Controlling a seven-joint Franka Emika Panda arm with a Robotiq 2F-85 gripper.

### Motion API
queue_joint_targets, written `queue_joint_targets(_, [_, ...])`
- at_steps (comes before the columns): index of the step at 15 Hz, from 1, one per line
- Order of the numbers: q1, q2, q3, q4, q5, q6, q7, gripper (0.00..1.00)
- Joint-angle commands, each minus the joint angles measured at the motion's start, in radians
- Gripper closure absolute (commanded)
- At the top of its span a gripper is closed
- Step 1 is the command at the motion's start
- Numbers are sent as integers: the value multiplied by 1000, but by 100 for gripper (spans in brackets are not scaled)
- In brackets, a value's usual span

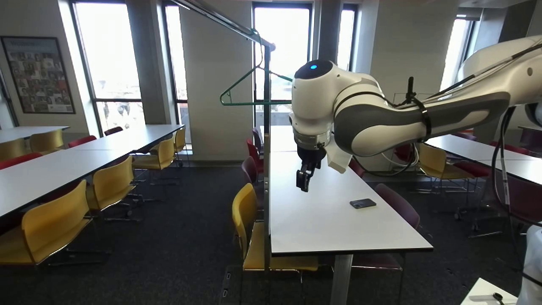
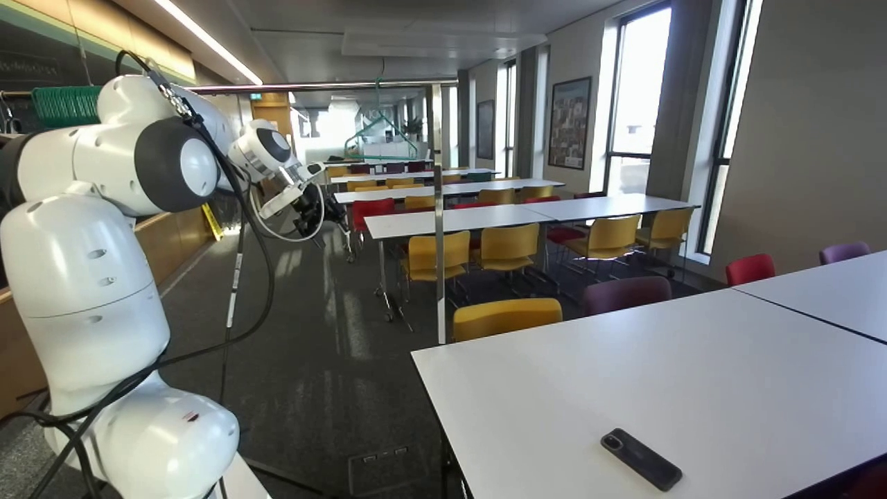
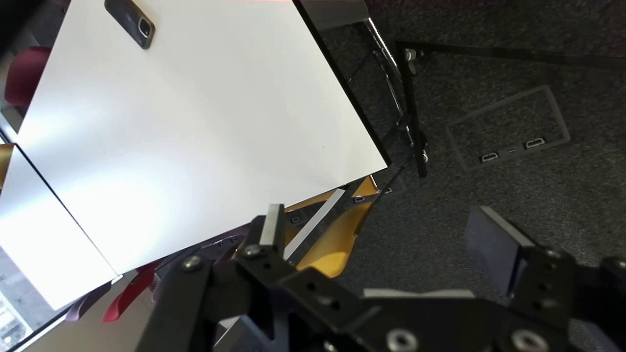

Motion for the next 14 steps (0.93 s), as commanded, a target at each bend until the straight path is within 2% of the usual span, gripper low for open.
queue_joint_targets(1, [-14,5,16,6,0,-4,0,0])
queue_joint_targets(3, [-14,5,16,6,0,-4,0,0])
queue_joint_targets(4, [-15,-1,12,6,25,12,-47,0])
queue_joint_targets(6, [-21,-67,1,-77,71,128,-115,0])
queue_joint_targets(10, [-46,-197,-47,-294,313,407,-255,0])
queue_joint_targets(14, [-49,-321,-85,-505,502,472,-349,0])
